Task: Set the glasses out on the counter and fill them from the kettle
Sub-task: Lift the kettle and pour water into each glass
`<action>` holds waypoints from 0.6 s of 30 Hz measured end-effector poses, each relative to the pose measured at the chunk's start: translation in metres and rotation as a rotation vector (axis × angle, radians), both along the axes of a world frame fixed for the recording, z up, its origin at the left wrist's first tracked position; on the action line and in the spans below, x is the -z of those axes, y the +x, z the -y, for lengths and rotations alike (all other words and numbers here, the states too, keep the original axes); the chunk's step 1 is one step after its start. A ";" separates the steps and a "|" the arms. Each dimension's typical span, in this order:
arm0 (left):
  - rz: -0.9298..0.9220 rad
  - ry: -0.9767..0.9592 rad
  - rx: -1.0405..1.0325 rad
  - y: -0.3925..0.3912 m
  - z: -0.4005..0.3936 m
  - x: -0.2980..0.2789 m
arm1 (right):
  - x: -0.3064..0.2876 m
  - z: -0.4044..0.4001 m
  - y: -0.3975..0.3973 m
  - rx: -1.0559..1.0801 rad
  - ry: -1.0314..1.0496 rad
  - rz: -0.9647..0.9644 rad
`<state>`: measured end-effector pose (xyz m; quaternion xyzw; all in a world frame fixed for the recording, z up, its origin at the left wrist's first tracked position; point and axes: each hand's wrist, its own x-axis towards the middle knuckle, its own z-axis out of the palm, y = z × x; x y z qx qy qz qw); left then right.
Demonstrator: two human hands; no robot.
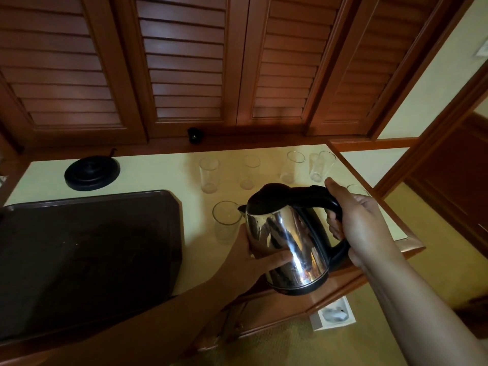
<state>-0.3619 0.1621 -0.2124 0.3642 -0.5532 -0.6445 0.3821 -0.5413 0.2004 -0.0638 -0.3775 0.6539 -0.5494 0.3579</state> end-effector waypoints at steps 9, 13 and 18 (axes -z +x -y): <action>-0.023 -0.004 0.008 0.000 -0.003 -0.006 | -0.001 0.000 -0.001 -0.026 -0.001 -0.023; -0.035 0.009 -0.005 -0.001 -0.002 -0.007 | -0.002 0.000 -0.001 -0.019 0.003 -0.029; -0.054 0.005 0.001 -0.003 -0.002 -0.013 | -0.004 0.001 -0.001 -0.015 0.003 -0.021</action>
